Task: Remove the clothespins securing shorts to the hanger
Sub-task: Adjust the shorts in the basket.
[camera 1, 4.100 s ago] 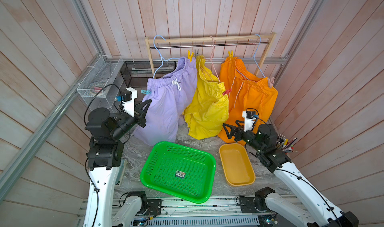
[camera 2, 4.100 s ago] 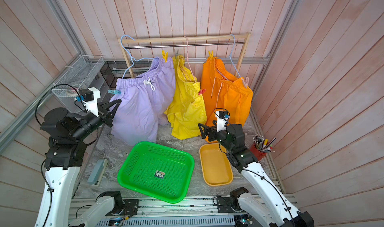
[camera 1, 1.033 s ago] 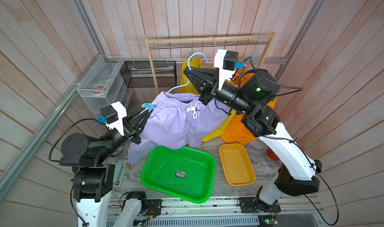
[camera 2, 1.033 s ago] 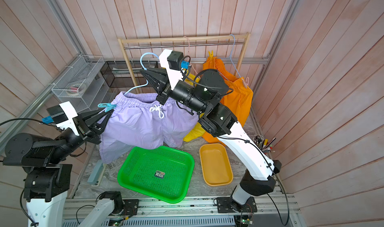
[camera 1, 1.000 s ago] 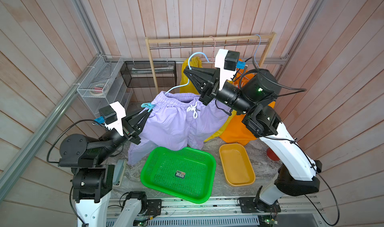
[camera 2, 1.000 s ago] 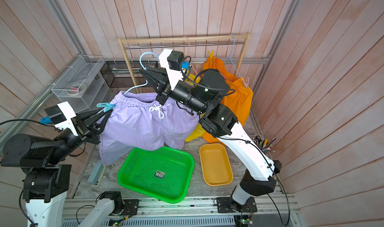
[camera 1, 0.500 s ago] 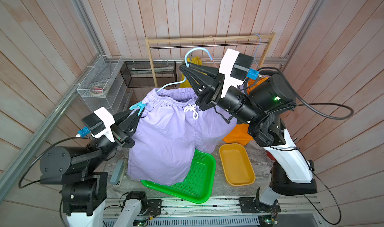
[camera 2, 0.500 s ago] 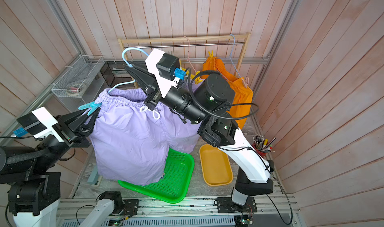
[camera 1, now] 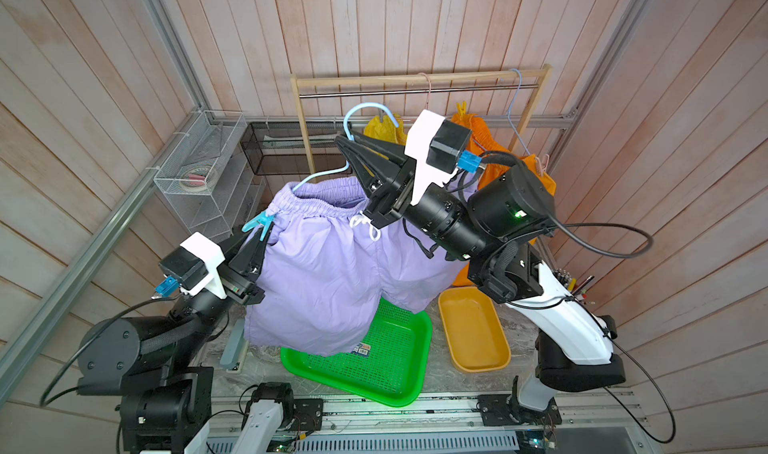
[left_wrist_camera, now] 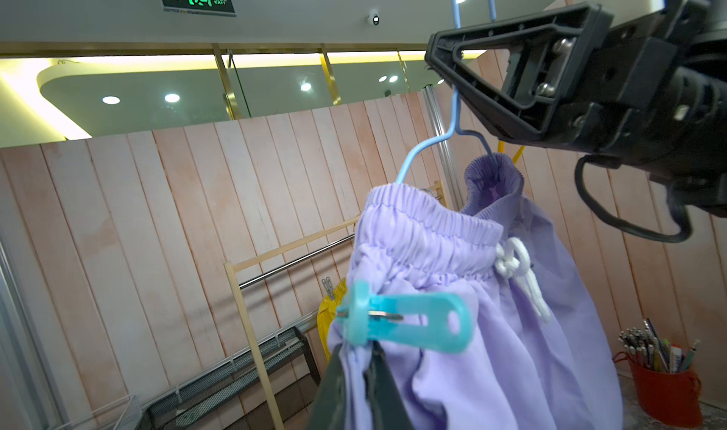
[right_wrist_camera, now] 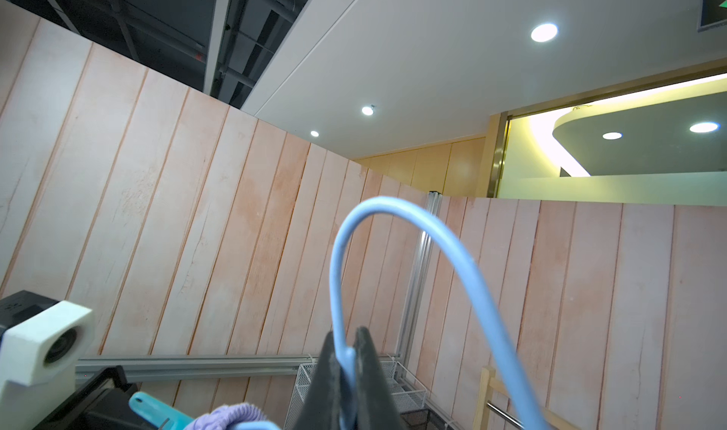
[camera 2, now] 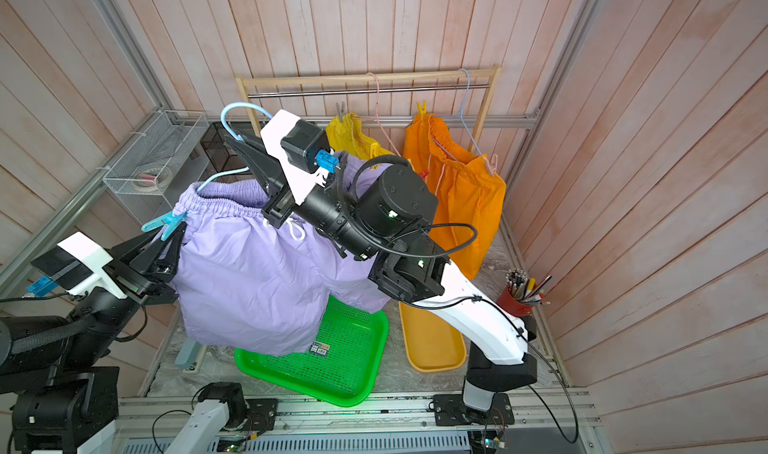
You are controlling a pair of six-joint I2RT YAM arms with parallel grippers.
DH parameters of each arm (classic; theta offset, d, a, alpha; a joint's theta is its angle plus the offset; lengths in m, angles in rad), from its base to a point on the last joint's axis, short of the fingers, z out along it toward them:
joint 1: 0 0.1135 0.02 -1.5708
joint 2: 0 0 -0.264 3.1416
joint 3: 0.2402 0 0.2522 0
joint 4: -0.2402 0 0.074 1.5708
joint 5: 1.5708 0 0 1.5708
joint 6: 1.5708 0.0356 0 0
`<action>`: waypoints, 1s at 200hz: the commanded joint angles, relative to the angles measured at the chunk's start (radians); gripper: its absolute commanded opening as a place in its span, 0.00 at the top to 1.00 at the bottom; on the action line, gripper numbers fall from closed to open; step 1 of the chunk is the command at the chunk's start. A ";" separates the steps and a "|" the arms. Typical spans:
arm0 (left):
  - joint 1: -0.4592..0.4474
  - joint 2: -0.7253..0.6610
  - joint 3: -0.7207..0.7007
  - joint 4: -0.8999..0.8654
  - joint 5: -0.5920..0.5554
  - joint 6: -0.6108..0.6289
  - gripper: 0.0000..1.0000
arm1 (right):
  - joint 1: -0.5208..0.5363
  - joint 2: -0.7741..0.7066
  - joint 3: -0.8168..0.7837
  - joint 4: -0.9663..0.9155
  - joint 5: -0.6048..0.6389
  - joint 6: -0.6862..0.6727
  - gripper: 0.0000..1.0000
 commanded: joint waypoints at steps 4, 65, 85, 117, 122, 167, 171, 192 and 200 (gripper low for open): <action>-0.005 0.007 -0.088 0.023 -0.085 0.016 0.88 | 0.093 0.055 -0.231 -0.027 -0.152 0.192 1.00; -0.006 -0.109 -0.248 0.036 -0.214 0.028 0.79 | 0.115 0.057 -0.375 0.081 -0.106 0.290 1.00; -0.005 -0.137 -0.289 0.020 -0.183 0.029 0.65 | 0.117 0.033 -0.474 0.146 -0.080 0.326 1.00; -0.006 -0.207 -0.352 0.012 -0.122 0.045 0.34 | 0.107 -0.014 -0.650 0.239 -0.011 0.386 1.00; -0.005 -0.216 -0.358 0.010 -0.110 0.048 0.30 | 0.104 -0.022 -0.677 0.254 -0.003 0.401 1.00; -0.006 -0.262 -0.375 -0.018 -0.011 0.066 0.16 | 0.062 -0.073 -0.871 0.358 0.065 0.520 1.00; -0.006 -0.261 -0.375 -0.022 -0.006 0.066 0.16 | 0.057 -0.076 -0.885 0.366 0.068 0.531 1.00; -0.006 -0.258 -0.374 -0.044 0.036 0.077 0.09 | 0.024 -0.096 -0.970 0.406 0.083 0.601 1.00; -0.006 -0.257 -0.373 -0.055 0.053 0.081 0.07 | 0.007 -0.103 -1.005 0.421 0.087 0.629 1.00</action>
